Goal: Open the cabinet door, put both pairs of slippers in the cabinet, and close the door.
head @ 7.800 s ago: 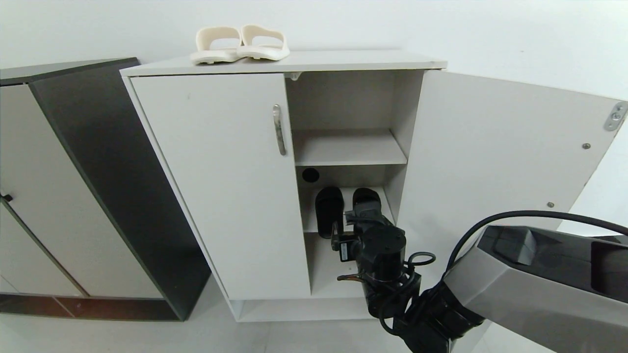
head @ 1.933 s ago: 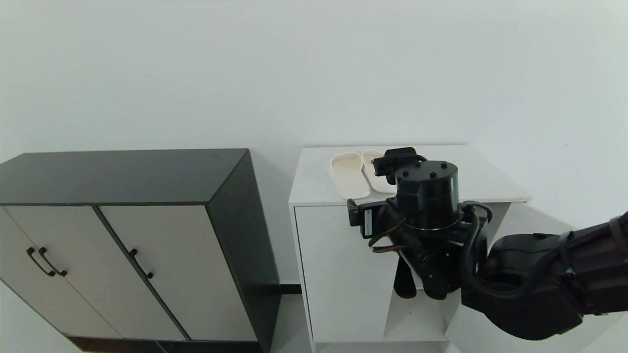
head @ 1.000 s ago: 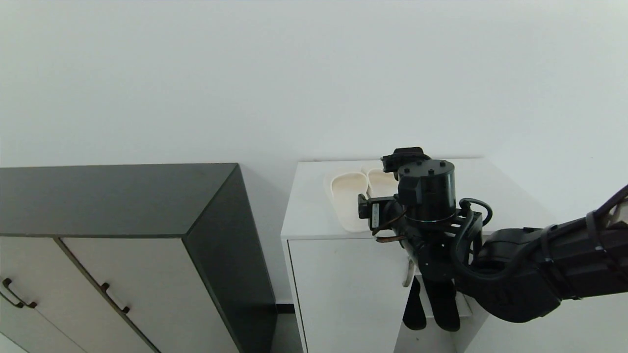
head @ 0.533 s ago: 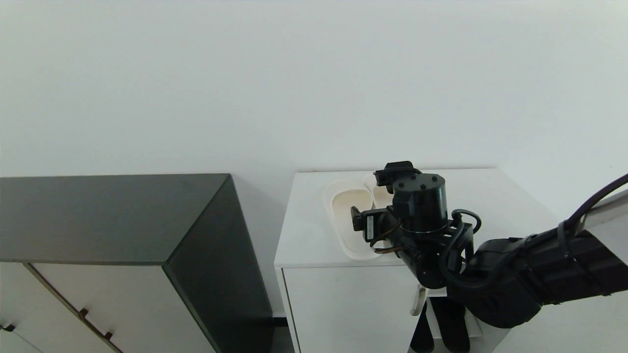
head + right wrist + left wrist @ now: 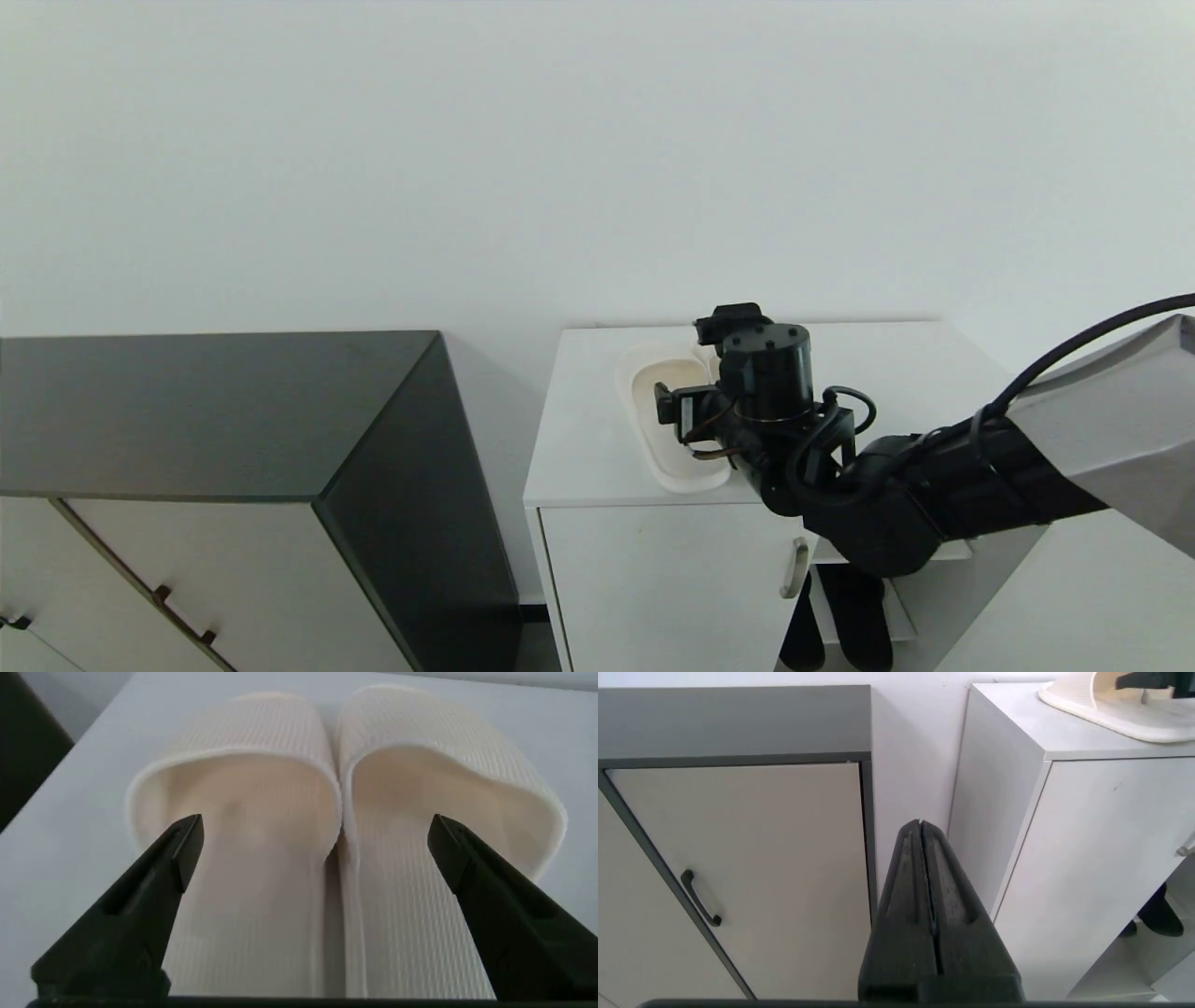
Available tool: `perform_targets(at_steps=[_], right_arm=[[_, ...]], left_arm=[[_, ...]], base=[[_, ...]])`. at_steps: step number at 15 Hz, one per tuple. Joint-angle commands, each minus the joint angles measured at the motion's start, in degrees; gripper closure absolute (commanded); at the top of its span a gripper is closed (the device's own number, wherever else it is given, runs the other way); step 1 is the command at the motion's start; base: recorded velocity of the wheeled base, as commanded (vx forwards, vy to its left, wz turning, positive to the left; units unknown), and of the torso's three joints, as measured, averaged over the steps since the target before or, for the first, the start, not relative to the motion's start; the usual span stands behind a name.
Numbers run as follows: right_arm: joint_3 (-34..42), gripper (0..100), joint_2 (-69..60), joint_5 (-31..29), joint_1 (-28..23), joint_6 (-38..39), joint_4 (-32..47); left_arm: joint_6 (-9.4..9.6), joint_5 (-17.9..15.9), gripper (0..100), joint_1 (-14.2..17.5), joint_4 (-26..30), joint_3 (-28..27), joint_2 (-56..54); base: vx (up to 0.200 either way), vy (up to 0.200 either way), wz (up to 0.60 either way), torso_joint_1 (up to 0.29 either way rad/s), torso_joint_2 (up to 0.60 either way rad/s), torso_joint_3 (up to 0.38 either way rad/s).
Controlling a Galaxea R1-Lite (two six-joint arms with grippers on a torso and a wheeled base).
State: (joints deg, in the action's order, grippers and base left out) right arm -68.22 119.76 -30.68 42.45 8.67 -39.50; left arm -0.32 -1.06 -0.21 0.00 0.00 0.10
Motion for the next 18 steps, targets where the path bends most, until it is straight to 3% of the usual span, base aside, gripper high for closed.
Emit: perform_targets(at_steps=[1,7,8,14,18], right_arm=[[-4.73,0,4.52,0.45,-1.67,-0.41,0.56],[-10.80,0,6.63,1.15,-3.34,-1.11,4.69],[-11.15,100,6.63,1.15,-3.34,-1.20,4.69],[-10.62,100,5.04,0.98,-2.72,-1.20,5.04],[-4.47,100,-2.69,0.80,0.18,-1.20,5.04]], left_arm=[[-0.03,0.01,100,0.03,0.00,0.00,-0.01],[-0.12,0.09,100,0.03,0.00,0.00,-0.01],[-0.12,0.09,100,0.03,0.00,0.00,-0.01],[-0.12,0.09,100,0.03,0.00,0.00,-0.01],[-0.03,0.09,100,0.03,0.00,0.00,-0.01]], base=[[0.000,0.000,0.00,0.000,0.00,0.000],[0.000,0.000,0.00,0.000,0.00,0.000],[0.000,0.000,0.00,0.000,0.00,0.000],[0.000,0.000,0.00,0.000,0.00,0.000],[0.000,0.000,0.00,0.000,0.00,0.000]])
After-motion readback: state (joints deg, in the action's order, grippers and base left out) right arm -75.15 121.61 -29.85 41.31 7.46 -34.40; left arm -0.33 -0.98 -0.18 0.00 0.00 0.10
